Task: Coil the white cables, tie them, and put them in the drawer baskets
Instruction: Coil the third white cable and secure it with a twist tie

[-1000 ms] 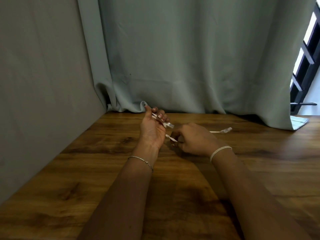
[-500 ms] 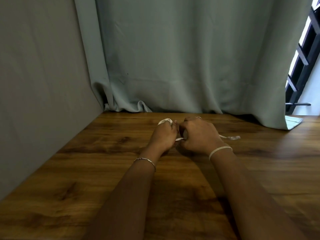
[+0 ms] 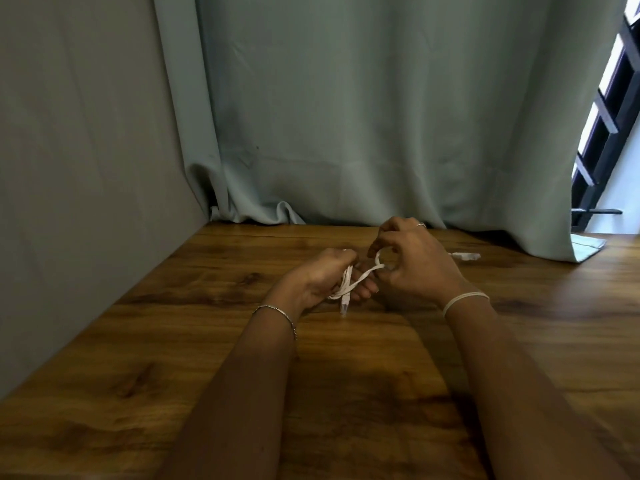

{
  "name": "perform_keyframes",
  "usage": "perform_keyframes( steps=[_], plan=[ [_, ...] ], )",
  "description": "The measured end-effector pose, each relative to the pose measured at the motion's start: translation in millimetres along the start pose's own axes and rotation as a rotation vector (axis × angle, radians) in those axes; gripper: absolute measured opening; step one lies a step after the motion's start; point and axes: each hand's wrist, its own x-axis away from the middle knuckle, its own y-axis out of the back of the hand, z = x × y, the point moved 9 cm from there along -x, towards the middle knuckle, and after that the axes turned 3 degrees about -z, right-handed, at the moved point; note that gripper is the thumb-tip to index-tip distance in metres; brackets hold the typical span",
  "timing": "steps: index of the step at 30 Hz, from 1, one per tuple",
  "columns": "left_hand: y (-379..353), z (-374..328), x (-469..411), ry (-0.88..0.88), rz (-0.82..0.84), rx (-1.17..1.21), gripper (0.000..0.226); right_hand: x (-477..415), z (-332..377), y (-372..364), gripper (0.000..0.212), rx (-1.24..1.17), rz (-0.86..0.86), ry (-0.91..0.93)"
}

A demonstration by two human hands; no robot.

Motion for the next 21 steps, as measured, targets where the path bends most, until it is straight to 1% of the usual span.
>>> perform_keyframes(
  steps=[2, 4, 6, 7, 9, 11, 14, 16, 18, 20, 21],
  plan=[
    [0.2, -1.7, 0.5, -0.006, 0.001, -0.003, 0.038, -0.2, 0.5, 4.6, 0.027, -0.023, -0.046, 0.010],
    [1.5, -1.4, 0.4, -0.006, -0.014, -0.042, 0.036, -0.5, 4.6, 9.7, 0.035, -0.066, -0.082, 0.029],
    [0.9, 3.0, -0.6, 0.026, -0.010, -0.063, 0.035, -0.4, 6.9, 13.9, 0.045, -0.110, -0.110, 0.035],
    [-0.1, 6.3, -1.2, 0.049, 0.001, -0.069, 0.035, 0.0, 7.2, 14.9, 0.046, -0.111, -0.119, 0.041],
    [-1.2, 12.4, -1.6, 0.101, 0.016, -0.077, 0.041, 0.6, 5.1, 14.0, 0.043, -0.082, -0.125, 0.051],
    [0.3, 17.9, -1.6, 0.158, 0.018, -0.066, 0.051, 0.1, -0.2, 9.6, 0.040, -0.062, -0.110, 0.049],
    [2.9, 21.1, 1.0, 0.198, 0.056, -0.065, 0.061, -2.2, -8.3, -3.2, 0.041, -0.068, -0.046, 0.039],
    [3.0, 18.8, 2.4, 0.176, 0.085, -0.028, 0.056, -2.4, -15.3, -10.8, 0.034, -0.187, 0.015, -0.013],
    [6.7, 17.3, 1.8, 0.154, 0.075, 0.043, 0.048, -0.5, -20.1, -17.7, 0.018, -0.385, 0.086, -0.069],
    [10.7, 17.8, 0.1, 0.150, 0.056, 0.121, 0.045, 1.0, -24.5, -22.8, 0.004, -0.525, 0.131, -0.128],
    [11.3, 17.9, -0.2, 0.151, 0.058, 0.169, 0.045, 2.0, -27.8, -25.6, 0.006, -0.600, 0.146, -0.176]
  ],
)
